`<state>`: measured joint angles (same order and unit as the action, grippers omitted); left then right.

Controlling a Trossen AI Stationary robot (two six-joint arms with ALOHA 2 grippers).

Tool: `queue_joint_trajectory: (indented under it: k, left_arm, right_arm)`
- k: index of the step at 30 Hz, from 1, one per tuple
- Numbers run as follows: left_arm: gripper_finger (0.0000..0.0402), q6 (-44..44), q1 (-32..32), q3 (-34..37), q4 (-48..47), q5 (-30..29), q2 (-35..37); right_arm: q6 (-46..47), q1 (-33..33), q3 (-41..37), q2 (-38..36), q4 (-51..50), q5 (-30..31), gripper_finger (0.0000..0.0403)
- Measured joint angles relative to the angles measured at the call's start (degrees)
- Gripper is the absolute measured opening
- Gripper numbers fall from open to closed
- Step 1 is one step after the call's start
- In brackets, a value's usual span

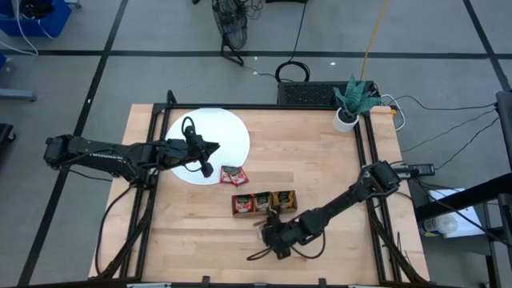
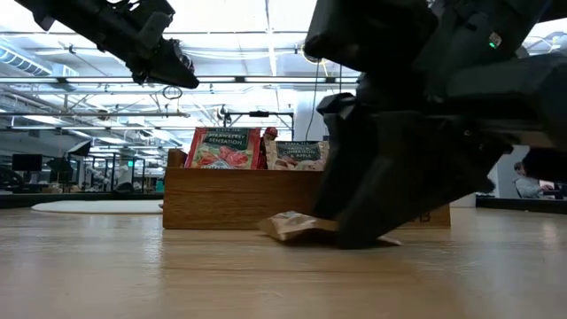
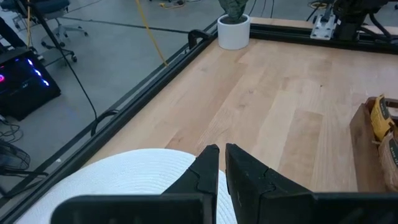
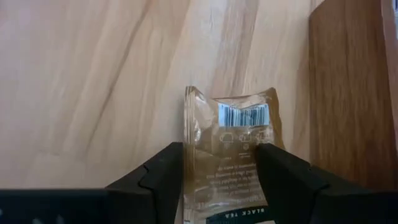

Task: Pick & Place Tea
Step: Put the brown tea bag into the middle section of the wooden organizer

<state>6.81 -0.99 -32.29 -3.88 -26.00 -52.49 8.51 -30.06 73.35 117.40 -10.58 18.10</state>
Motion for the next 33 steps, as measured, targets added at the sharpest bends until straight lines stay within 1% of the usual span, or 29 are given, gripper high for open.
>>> queue_joint_trajectory:
  k: [3, 5, 7, 8, 11, 12, 15, 17, 19, 22, 23, 26, 28, 31, 33]
  left_arm:
    - [0.0037, 0.0, -0.07, 0.0, -0.14, 0.0, 0.0]
    - [0.0037, 0.04, -0.09, 0.0, -0.38, 0.0, 0.0]
    - [0.0037, 0.15, -0.09, 0.0, -0.53, 0.0, 0.0]
    - [0.0037, 0.23, -0.09, 0.0, -0.6, 0.0, 0.0]
    - [0.0037, 0.87, -0.09, 0.0, -0.68, 0.0, 0.0]
    - [0.0037, 0.88, -0.09, 0.0, -0.7, 0.0, 0.0]
    - [0.0037, 0.9, -0.09, 0.0, -0.73, 0.0, 0.0]
    - [0.0037, 0.9, -0.09, 0.0, -0.92, 0.0, 0.0]
    - [0.0037, 0.92, -0.09, 0.0, -1.06, 0.0, -0.02]
    - [0.0037, 0.96, -0.11, 0.0, -1.2, 0.0, 0.0]
    - [0.0037, 0.98, -0.11, 0.0, -1.38, 0.0, 0.0]
    - [0.0037, 1.01, -0.09, 0.0, -1.52, 0.0, 0.0]
    - [0.0037, 1.01, -0.11, 0.0, -1.58, 0.0, 0.0]
    - [0.0037, 1.01, -0.11, 0.0, -1.92, -0.02, -0.02]
    - [0.0037, 1.04, -0.11, 0.0, -2.01, -0.02, 0.0]
  right_arm:
    - [1.14, 0.33, 0.03, 0.71, -0.07, -0.59, 0.0184]
    - [1.56, 0.51, 0.02, 0.84, -0.4, -1.61, 0.0166]
    - [1.37, 0.48, -0.01, 0.88, -0.47, -2.54, 0.0133]
    - [1.29, 0.48, -0.02, 0.91, -0.61, -3.15, 0.011]
    - [1.03, 0.17, -0.09, 0.85, -0.6, -3.94, 0.0029]
    - [0.34, -0.07, -0.12, 0.55, -0.61, -3.86, 0.0015]
    - [-2.16, -1.22, -0.08, -0.98, -1.45, -0.3, 0.0004]
    - [-3.98, -1.94, -0.4, -2.45, -2.27, 2.6, 0.0001]
    - [-5.0, -2.49, -0.33, -4.75, -1.05, 6.03, 0.0001]
    - [-7.71, -3.28, 0.0, -8.42, -0.45, 14.04, 0.0]
    - [-8.22, -3.41, 0.03, -9.2, -0.71, 14.2, 0.0]
    - [-6.89, -2.92, -0.12, -10.18, -0.15, 10.43, 0.0002]
    - [-7.21, -2.39, -0.25, -9.95, 1.19, 7.04, 0.0013]
    - [-10.2, -1.34, -0.97, -6.68, 6.4, 1.23, 0.0053]
    - [-10.65, -0.5, -1.24, -4.18, 8.21, 0.35, 0.009]
